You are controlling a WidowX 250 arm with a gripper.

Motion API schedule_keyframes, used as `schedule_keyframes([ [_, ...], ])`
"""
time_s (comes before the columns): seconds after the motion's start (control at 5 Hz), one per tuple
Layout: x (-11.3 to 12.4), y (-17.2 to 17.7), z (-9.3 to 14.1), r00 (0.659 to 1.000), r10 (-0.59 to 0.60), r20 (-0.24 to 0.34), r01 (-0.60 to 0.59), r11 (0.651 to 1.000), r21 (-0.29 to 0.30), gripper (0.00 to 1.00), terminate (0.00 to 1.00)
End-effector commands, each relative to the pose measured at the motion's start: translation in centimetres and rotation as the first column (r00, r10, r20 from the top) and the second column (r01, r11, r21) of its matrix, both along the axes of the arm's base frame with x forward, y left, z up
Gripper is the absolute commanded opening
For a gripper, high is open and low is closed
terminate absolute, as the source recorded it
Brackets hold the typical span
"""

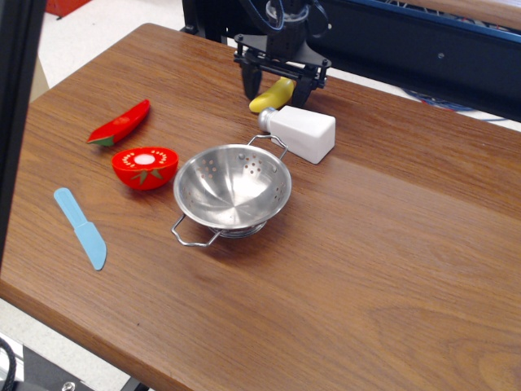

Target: Take banana out of colander

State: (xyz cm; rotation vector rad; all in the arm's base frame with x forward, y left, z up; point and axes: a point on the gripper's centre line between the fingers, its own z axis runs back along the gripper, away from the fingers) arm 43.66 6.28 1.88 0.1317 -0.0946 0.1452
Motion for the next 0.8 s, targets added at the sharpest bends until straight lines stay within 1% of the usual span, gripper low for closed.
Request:
schedule_keyframes([
  [0.0, -1.13, 0.90, 9.94, 0.985, -0.065, 0.161, 0.061, 0.998, 0.031, 1.00, 0.00],
  [0.4, -1.13, 0.90, 9.94, 0.985, -0.065, 0.161, 0.061, 0.998, 0.031, 1.00, 0.00],
  [0.6, -1.13, 0.90, 9.94, 0.985, -0.065, 0.161, 0.061, 0.998, 0.031, 1.00, 1.00],
])
